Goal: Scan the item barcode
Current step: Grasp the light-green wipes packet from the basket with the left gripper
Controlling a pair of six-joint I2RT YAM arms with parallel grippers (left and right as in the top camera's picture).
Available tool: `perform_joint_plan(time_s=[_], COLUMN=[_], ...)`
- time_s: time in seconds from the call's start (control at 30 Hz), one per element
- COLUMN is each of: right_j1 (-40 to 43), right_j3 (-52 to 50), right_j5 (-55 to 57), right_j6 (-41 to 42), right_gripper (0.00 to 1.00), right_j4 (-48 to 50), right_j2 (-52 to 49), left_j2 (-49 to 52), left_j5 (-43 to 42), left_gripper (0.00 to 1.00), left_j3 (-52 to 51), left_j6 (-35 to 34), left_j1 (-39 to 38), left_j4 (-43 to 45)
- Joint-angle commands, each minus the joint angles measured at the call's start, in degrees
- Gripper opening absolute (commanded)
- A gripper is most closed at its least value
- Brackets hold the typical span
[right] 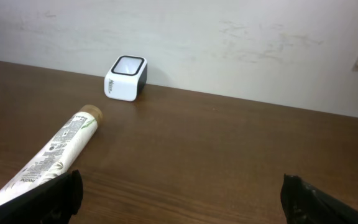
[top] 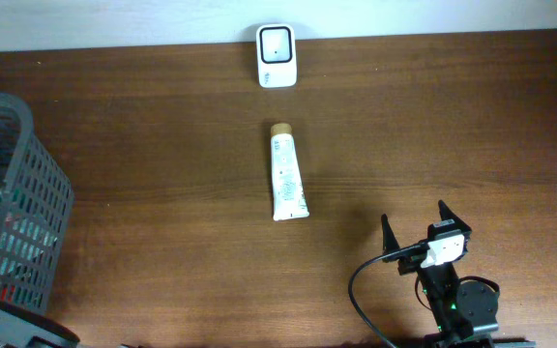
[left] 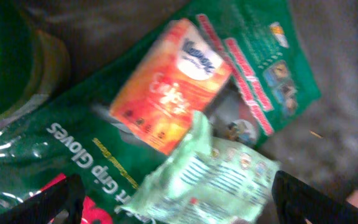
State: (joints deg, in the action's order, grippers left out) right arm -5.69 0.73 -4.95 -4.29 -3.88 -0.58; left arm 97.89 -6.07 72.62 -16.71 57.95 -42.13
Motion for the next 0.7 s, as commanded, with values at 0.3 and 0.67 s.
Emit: perform_joint_plan(time_s=[0.3, 0.67], right_j1=[-0.33, -0.33], right_j3=[-0.42, -0.42], right_j5=[0.09, 0.09], right_j6=[0.22, 0.22], right_gripper=[0.98, 0.99], right_j4=[-0.17, -0.2], right_j2=[0.39, 0.39], left_j2=[9.2, 8.28], left_j5=[-0.85, -5.16], left_gripper=[0.56, 0.0], left_j3=[-1.18, 5.81], left_j6=[2.05, 2.05], left_j1=[-0.66, -2.36], left_j4=[1.86, -2.54])
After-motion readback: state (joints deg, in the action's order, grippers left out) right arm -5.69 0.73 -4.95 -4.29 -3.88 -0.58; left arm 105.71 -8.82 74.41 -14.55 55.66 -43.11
